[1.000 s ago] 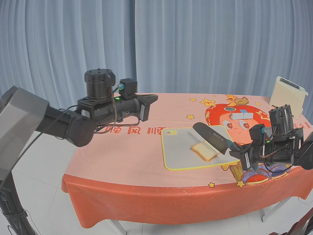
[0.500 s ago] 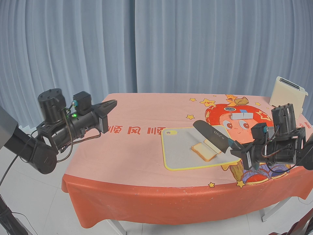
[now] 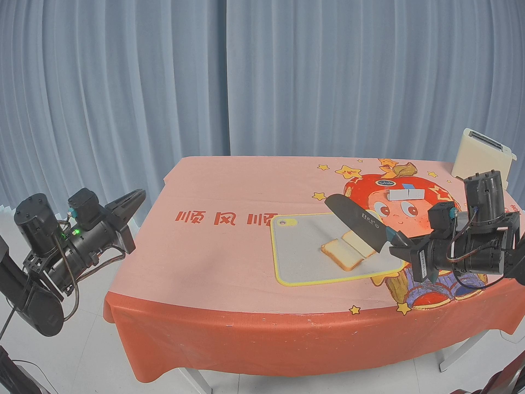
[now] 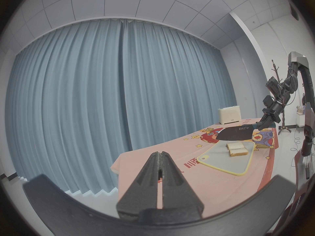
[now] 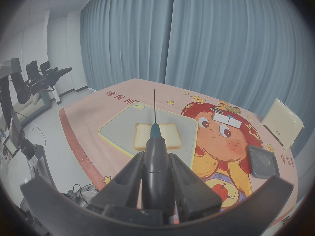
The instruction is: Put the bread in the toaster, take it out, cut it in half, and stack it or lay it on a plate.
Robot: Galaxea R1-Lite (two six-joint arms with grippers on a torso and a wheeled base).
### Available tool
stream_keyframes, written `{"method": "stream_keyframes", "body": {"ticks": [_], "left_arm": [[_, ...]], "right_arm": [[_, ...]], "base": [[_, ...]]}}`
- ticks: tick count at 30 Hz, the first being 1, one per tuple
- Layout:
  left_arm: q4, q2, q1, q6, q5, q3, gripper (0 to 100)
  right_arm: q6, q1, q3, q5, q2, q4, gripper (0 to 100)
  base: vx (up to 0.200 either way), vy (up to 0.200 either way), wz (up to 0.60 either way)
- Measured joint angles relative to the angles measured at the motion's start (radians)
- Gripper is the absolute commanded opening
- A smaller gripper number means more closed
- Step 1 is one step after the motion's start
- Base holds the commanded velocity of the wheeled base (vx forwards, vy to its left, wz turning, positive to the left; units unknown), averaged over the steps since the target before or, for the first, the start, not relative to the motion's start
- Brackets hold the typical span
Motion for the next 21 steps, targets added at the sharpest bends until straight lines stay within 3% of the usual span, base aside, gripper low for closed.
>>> {"method": "stream_keyframes", "body": {"ticks": [5, 13, 21], "left_arm": [[-0.008, -0.066, 0.029, -0.001, -0.001, 0.068, 0], [-0.011, -0.174, 0.038, 0.002, -0.002, 0.156, 0], [-0.007, -0.288, 0.038, 0.0, -0.001, 0.255, 0]], "right_arm": [[0.011, 0.0, 0.026, 0.001, -0.023, -0.041, 0], [0.057, -0.005, 0.115, 0.007, -0.053, -0.247, 0], [0.057, -0.007, 0.155, 0.006, -0.065, -0.3, 0]], "base": [[0.0, 0.0, 0.0], [0.0, 0.0, 0.0], [0.0, 0.0, 0.0]]}}
